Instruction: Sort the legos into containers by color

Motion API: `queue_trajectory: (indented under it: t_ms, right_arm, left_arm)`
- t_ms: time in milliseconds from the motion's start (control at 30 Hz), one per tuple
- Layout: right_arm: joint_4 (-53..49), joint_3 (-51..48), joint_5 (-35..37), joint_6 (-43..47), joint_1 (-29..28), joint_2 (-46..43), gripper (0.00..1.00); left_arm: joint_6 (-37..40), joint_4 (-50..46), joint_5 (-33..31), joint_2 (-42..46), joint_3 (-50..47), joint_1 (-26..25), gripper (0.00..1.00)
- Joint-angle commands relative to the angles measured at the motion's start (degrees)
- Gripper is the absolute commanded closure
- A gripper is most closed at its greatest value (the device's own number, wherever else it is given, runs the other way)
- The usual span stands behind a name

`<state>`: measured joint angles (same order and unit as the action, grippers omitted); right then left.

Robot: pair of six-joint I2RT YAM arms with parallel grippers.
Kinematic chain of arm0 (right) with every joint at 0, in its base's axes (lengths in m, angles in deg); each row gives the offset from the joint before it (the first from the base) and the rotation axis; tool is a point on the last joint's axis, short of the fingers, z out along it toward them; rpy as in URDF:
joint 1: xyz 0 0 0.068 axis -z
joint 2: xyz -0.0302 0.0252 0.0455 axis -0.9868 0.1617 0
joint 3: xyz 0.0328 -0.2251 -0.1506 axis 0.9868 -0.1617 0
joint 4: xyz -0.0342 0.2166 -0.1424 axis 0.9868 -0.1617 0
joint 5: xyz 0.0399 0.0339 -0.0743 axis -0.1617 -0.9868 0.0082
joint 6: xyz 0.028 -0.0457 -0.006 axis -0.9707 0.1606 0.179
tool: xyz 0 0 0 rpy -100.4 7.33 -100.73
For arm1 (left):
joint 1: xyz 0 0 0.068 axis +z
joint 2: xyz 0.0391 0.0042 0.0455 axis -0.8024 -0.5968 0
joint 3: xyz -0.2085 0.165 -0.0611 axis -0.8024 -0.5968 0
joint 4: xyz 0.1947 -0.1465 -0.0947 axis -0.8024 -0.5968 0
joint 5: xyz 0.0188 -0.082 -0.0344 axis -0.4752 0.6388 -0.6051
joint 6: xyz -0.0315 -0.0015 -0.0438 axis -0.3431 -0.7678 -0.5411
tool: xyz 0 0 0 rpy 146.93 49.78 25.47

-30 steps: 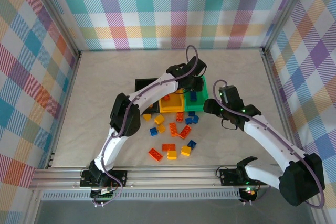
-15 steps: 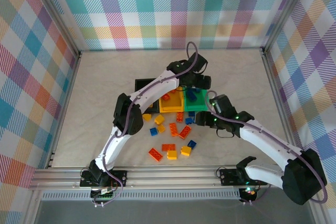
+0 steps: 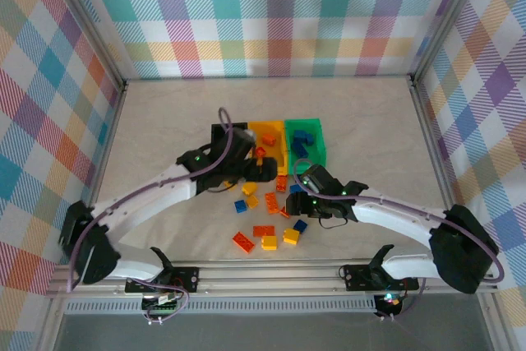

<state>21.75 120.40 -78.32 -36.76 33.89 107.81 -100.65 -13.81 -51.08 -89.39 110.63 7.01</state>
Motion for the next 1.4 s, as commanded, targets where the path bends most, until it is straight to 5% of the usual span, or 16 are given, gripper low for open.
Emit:
queue_trajectory:
  t_ms: [0, 267, 600, 833, 1033, 1367]
  right_arm:
    - [-0.3, 4.4, 4.2, -8.5, -0.7, 4.6, 0.31]
    - [-1.3, 8.7, 7.7, -15.8, -0.7, 12.0, 0.32]
    - [-7.8, 14.4, 5.5, -16.5, -1.1, 19.8, 0.33]
    - [-11.2, 14.0, 4.9, -15.9, -1.1, 20.8, 0.5]
    - [-10.4, 14.3, 6.8, -12.2, -1.1, 19.1, 0.64]
    - [-11.5, 21.4, 11.4, 3.1, -0.9, 10.3, 0.69]
  left_arm:
    - [-2.9, 1.2, -4.0, 7.8, -7.5, 0.0, 0.0]
    - [-4.5, 1.0, -5.0, 20.9, -17.6, 0.4, 0.0]
    - [-2.8, 2.1, -3.9, 25.2, -21.1, 0.7, 0.0]
    - [-2.3, 2.4, -3.8, 26.1, -22.1, 0.8, 0.0]
    - [-1.6, 0.7, -5.0, 26.5, -21.2, 0.9, 0.0]
    - [-1.5, -3.9, -6.7, 25.9, -19.2, 1.0, 0.0]
